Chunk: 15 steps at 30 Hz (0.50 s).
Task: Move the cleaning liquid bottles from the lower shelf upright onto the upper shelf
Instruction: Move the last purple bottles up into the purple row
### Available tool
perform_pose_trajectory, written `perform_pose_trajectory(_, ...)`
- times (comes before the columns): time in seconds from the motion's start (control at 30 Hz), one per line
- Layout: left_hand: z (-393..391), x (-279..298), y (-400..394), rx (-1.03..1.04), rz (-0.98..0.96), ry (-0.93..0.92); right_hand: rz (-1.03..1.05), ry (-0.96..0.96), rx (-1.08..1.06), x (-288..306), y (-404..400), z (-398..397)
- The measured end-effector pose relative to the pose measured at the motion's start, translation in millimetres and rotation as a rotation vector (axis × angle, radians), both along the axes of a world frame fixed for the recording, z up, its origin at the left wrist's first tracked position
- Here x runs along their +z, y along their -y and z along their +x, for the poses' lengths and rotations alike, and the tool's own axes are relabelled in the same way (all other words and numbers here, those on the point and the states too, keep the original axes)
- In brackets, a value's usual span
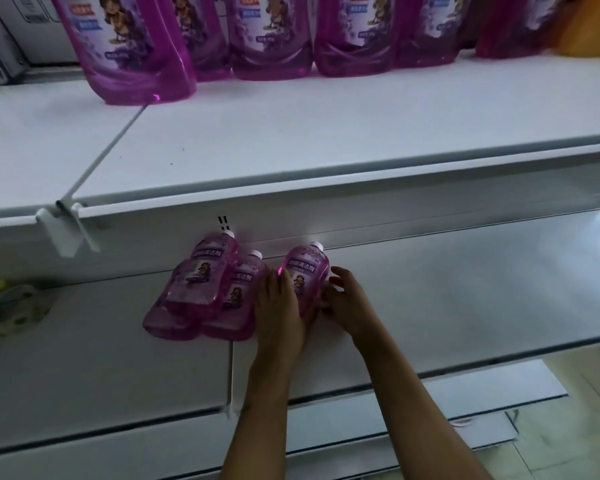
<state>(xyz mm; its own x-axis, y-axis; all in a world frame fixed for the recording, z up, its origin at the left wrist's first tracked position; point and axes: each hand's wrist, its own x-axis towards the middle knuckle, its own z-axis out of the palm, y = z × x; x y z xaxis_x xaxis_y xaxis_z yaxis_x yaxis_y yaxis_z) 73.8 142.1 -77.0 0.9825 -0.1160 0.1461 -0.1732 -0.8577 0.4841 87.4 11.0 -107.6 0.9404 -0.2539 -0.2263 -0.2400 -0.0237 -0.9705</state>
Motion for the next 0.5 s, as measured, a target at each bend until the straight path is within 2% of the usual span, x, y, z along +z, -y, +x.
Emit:
perform_pose_trajectory(0.13, 2, -1, -6, -0.055, 0.014, -0.024, -0.029, 0.014, 0.022, -2, 1, -24)
perform_pose_trajectory(0.33, -19, 2, -12, -0.147, -0.059, -0.048, -0.033, 0.086, -0.07, -3, -10, -56)
perform_pose_trajectory(0.5, -26, 2, -27, -0.173, -0.21, -0.156, 0.155, 0.14, -0.091, 9, -33, -73)
